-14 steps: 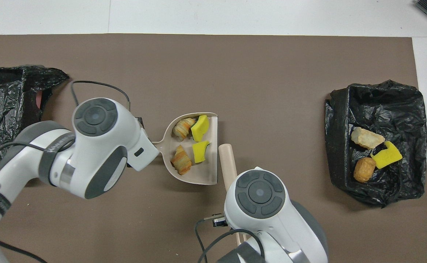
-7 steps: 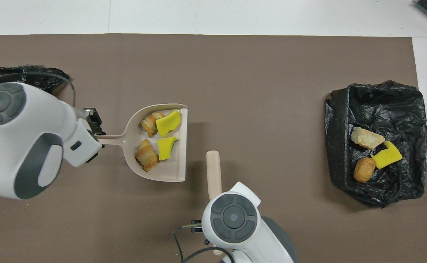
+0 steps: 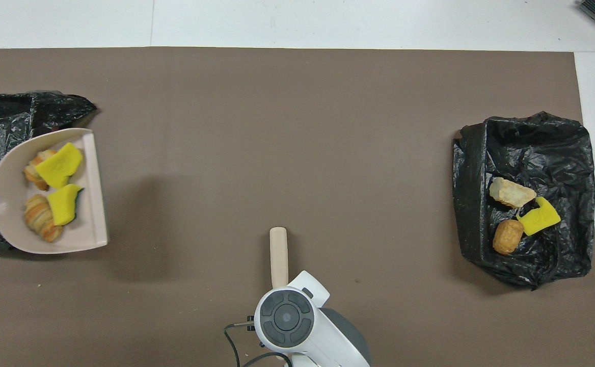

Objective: Sweep and dump trash in bin
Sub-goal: 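Tip the dustpan into the nearer bag while the right gripper sets down the brush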

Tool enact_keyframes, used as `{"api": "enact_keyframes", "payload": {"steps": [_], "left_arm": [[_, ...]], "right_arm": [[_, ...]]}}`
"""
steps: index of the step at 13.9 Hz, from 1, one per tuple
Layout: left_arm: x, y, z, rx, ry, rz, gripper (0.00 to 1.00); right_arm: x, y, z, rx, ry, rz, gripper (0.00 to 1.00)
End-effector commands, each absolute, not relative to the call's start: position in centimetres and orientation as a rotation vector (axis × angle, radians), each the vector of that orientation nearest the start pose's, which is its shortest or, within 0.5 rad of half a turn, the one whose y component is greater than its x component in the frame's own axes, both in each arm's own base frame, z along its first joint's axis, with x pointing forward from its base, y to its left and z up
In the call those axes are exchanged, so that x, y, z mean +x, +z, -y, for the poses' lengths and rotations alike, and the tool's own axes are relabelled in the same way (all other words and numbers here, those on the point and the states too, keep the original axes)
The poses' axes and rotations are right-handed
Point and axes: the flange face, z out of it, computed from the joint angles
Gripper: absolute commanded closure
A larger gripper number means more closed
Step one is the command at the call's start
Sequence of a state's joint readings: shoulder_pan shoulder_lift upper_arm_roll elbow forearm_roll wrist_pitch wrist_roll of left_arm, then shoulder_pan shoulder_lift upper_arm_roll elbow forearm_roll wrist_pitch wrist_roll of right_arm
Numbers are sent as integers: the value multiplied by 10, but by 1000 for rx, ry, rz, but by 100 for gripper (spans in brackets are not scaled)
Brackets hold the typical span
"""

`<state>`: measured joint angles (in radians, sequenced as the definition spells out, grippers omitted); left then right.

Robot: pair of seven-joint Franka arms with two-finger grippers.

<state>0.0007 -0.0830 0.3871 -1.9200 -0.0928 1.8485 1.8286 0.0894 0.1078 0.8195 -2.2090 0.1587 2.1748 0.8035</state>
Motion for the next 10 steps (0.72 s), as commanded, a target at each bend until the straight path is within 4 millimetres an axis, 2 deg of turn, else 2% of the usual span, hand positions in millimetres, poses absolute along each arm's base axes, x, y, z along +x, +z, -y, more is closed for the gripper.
{"api": "enact_keyframes", "payload": {"steps": [1, 2, 3, 4, 5, 6, 8, 10], "left_arm": [[499, 545, -247, -2431, -212, -1973, 100], [494, 547, -276, -2447, -209, -1928, 100], [494, 545, -302, -2459, -176, -1891, 100], [505, 553, -316, -2388, -140, -1918, 100], [520, 553, -330, -2327, -77, -1941, 100], [527, 559, -350, -2262, -23, -1942, 100], [542, 556, -368, -2104, 46, -1954, 100], [558, 550, -374, -1969, 169, -1921, 100]], "right_arm": [[321, 333, -415, -3073, 323, 21, 81], [324, 333, -415, -3070, 324, 21, 54], [324, 335, -415, -3070, 329, 57, 4], [327, 338, -415, -3065, 314, 84, 0], [337, 346, -413, -3061, 283, 85, 0], [352, 356, -409, -3055, 247, 87, 0], [403, 370, -369, -3088, 124, 27, 0], [447, 399, -332, -3092, 38, 10, 0]]}}
